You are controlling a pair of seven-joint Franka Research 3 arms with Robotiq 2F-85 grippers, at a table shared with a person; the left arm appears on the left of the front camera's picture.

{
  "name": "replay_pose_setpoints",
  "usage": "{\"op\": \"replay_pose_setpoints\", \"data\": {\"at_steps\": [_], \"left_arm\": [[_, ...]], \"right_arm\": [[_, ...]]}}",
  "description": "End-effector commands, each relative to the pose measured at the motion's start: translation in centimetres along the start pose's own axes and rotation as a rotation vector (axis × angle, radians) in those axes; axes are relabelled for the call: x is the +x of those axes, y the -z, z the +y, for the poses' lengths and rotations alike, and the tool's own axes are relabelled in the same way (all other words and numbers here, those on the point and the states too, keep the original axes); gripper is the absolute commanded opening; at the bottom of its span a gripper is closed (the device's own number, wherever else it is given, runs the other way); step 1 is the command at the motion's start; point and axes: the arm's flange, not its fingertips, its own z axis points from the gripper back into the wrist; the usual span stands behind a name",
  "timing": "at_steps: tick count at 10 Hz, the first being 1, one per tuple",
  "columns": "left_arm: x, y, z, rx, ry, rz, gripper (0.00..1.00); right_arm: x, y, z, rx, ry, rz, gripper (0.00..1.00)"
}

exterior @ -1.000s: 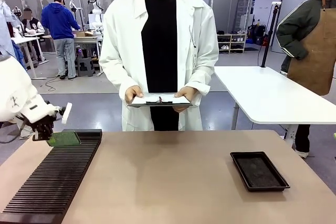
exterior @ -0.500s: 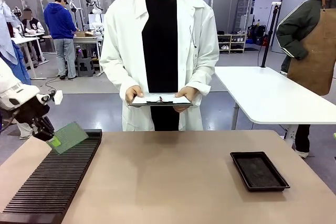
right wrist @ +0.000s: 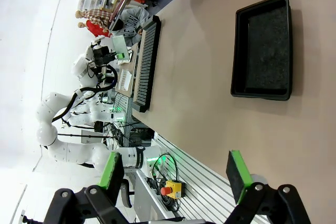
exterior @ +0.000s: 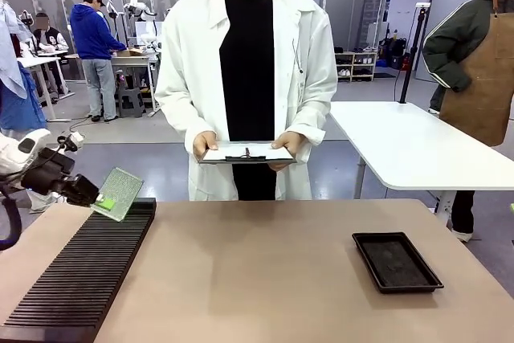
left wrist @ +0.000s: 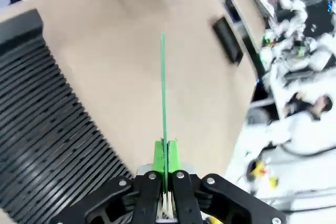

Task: Inspect the PCB.
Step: Pick up the Blank PCB and present it to the human.

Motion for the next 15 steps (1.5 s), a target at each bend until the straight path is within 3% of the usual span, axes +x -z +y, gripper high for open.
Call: {"op": "replay_pose_setpoints", "data": {"at_steps": [1,3,4,8,10,11,13,15], "left_arm": [[1.8,0.7,-1.5,-0.087,-0.199,-0.132,0.00],[2.0,1.0,-1.4,-0.129,-0.283,-0.151,0.00],[1.1,1.3,-0.7,-0.071,-0.206,-0.081,0.00],[1.3,1.5,-0.9,-0.083,-0.241,-0.092,0.03],[2.7,3.0,0.2,-0.383,-0.314,-0.088,0.03],[3.3,3.9,0.6,-0.468,-0.356,-0.105,0.03],[3.8,5.8,1.5,-0.567,-0.444,-0.104,0.03],[3.8,8.4,1.8,-0.562,-0.471,-0.108,0.03]], "right_arm": [[0.1,-0.2,0.1,0.010,-0.004,-0.004,1.00],[0.1,-0.2,0.1,0.010,-0.004,-0.004,1.00],[0.1,-0.2,0.1,0.010,-0.004,-0.004,1.00],[0.1,-0.2,0.1,0.010,-0.004,-0.004,1.00],[0.1,-0.2,0.1,0.010,-0.004,-0.004,1.00],[0.1,-0.2,0.1,0.010,-0.004,-0.004,1.00],[0.1,-0.2,0.1,0.010,-0.004,-0.004,1.00],[0.1,-0.2,0.1,0.010,-0.004,-0.004,1.00]]}}
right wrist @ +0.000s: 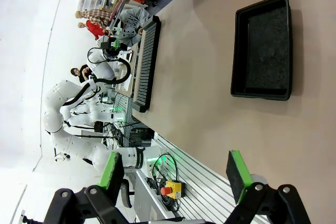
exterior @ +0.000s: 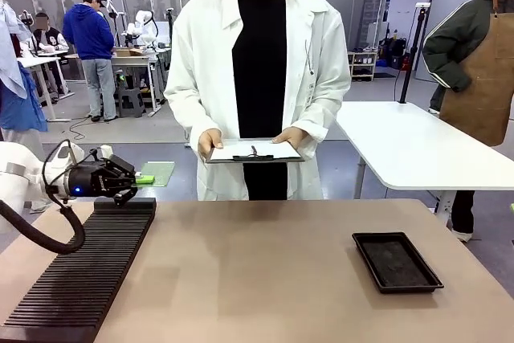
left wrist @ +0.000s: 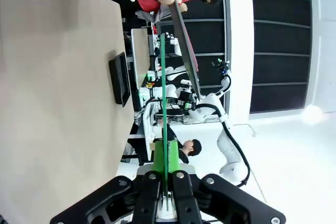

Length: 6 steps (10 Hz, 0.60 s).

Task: Inspect the PCB.
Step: Pick up the Blank PCB and present it to the human.

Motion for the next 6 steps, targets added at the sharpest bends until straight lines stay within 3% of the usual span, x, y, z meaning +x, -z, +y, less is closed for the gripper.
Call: {"op": "replay_pose_setpoints", "data": {"at_steps": [1,6], "left_arm": [[1.2,1.2,0.2,0.004,-0.038,-0.006,0.03],[0.1,1.2,1.0,-0.004,-0.028,0.009,0.03]], "right_arm": [[0.1,-0.2,0.1,0.011,-0.004,-0.004,1.00],[0.1,-0.2,0.1,0.011,-0.004,-0.004,1.00]]}}
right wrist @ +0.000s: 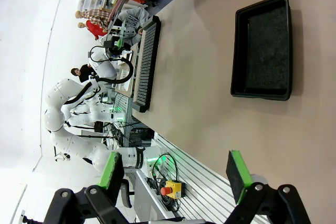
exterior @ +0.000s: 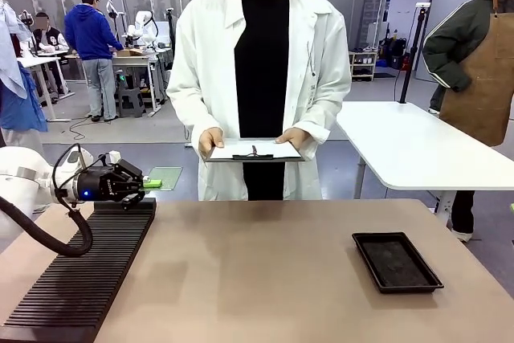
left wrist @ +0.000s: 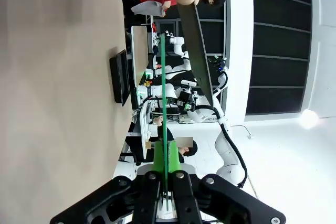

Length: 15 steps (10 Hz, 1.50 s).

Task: Inspect the PCB.
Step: Pick up the Blank PCB and present it to the human, then release the Blank PCB you were holding.

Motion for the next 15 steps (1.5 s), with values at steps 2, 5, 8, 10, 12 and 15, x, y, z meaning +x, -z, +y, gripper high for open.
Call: {"op": "replay_pose_setpoints", "data": {"at_steps": [2,5,8,10,12,15], "left_arm": [[-0.14,0.00,-0.08,-0.001,0.010,-0.001,0.03],[-0.14,0.00,-0.08,-0.001,0.010,-0.001,0.03],[-0.14,0.00,-0.08,-0.001,0.010,-0.001,0.03],[-0.14,0.00,-0.08,-0.001,0.010,-0.001,0.03],[-0.14,0.00,-0.08,-0.001,0.010,-0.001,0.03],[-0.14,0.00,-0.08,-0.001,0.010,-0.001,0.03]], "right_arm": [[0.10,-0.15,0.11,0.011,-0.004,-0.004,1.00],[0.10,-0.15,0.11,0.011,-0.004,-0.004,1.00],[0.10,-0.15,0.11,0.011,-0.004,-0.004,1.00],[0.10,-0.15,0.11,0.011,-0.004,-0.004,1.00],[0.10,-0.15,0.11,0.011,-0.004,-0.004,1.00],[0.10,-0.15,0.11,0.011,-0.004,-0.004,1.00]]}}
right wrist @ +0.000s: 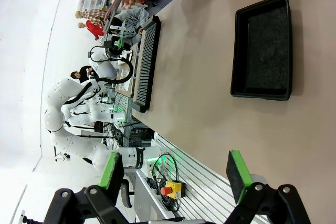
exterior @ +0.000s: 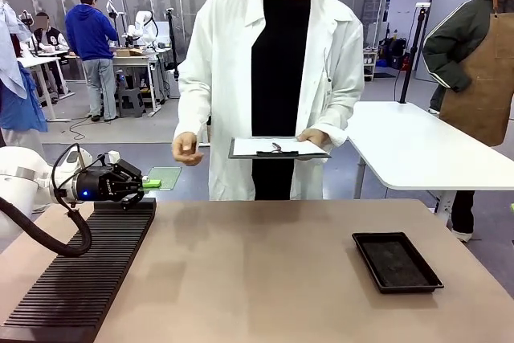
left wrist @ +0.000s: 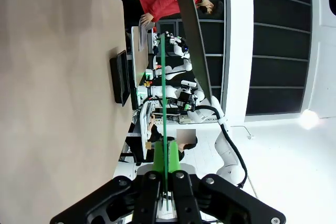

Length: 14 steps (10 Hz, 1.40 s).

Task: Inspect the PCB.
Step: Release the Blank PCB you were holding.

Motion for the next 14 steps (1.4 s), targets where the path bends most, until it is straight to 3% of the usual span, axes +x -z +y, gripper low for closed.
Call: {"op": "replay_pose_setpoints", "data": {"at_steps": [1,12,13,14], "left_arm": [[-0.15,0.09,-0.09,-0.002,0.010,0.001,0.03],[-0.15,0.09,-0.09,-0.002,0.010,0.001,0.03],[-0.03,0.01,0.03,0.000,-0.001,0.001,0.31],[-0.09,-0.07,-0.10,0.003,0.001,0.010,0.28]], "right_arm": [[0.10,-0.15,0.11,0.011,-0.004,-0.004,1.00],[0.10,-0.15,0.11,0.011,-0.004,-0.004,1.00],[0.10,-0.15,0.11,0.011,-0.004,-0.004,1.00],[0.10,-0.15,0.11,0.011,-0.004,-0.004,1.00]]}}
